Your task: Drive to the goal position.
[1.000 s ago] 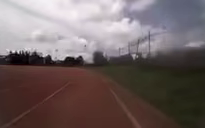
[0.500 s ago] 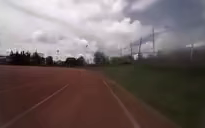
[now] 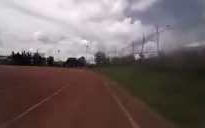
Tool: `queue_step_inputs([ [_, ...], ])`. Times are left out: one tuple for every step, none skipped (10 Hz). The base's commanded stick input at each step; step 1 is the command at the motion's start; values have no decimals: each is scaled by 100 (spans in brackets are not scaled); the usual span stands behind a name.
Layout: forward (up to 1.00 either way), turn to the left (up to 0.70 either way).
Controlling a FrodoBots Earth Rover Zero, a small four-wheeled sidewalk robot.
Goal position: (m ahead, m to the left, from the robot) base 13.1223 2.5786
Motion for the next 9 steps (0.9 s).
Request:
queue_step_inputs([
  [70,0],
  [70,0],
  [70,0],
  [70,0],
  [70,0],
  [70,0],
  [70,0],
  [70,0],
  [70,0],
])
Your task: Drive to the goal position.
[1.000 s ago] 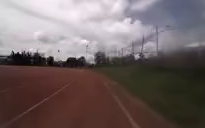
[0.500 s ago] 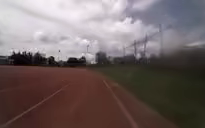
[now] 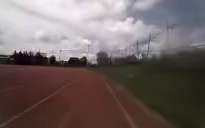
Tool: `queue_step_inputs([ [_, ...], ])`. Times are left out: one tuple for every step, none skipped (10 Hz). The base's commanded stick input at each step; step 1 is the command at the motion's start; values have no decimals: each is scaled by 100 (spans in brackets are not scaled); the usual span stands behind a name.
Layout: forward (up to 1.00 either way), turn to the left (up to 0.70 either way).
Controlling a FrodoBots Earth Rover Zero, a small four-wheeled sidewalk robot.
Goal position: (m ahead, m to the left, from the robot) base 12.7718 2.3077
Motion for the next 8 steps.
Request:
queue_step_inputs([
  [70,0],
  [70,0],
  [70,0],
  [70,0],
  [70,0],
  [70,0],
  [70,0],
  [70,0],
])
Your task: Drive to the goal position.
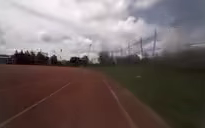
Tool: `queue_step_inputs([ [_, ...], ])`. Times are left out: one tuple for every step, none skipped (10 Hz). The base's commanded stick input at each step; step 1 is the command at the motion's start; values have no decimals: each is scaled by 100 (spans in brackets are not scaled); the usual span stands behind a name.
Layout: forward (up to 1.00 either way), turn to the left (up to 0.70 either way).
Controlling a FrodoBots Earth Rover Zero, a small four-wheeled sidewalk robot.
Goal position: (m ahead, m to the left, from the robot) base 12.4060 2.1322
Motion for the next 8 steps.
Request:
queue_step_inputs([
  [70,0],
  [70,-4],
  [70,-16],
  [70,-24],
  [70,-18],
  [70,0],
  [70,0],
  [70,0],
])
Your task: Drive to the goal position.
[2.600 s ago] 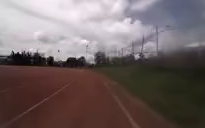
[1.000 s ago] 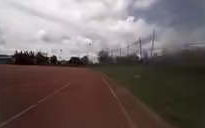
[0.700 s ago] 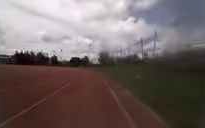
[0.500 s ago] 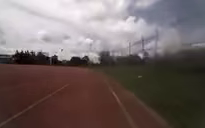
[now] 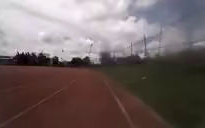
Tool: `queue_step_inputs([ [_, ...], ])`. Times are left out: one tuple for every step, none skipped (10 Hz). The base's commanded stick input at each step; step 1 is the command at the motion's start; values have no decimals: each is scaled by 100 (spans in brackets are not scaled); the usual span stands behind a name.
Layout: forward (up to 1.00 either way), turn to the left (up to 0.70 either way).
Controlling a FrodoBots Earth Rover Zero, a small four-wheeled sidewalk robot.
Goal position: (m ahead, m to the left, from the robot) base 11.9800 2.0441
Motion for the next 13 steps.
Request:
queue_step_inputs([
  [70,0],
  [70,0],
  [70,0],
  [70,0],
  [70,0],
  [70,0],
  [70,0],
  [70,0],
  [70,0],
  [70,0],
  [70,0],
  [70,0],
  [70,0],
])
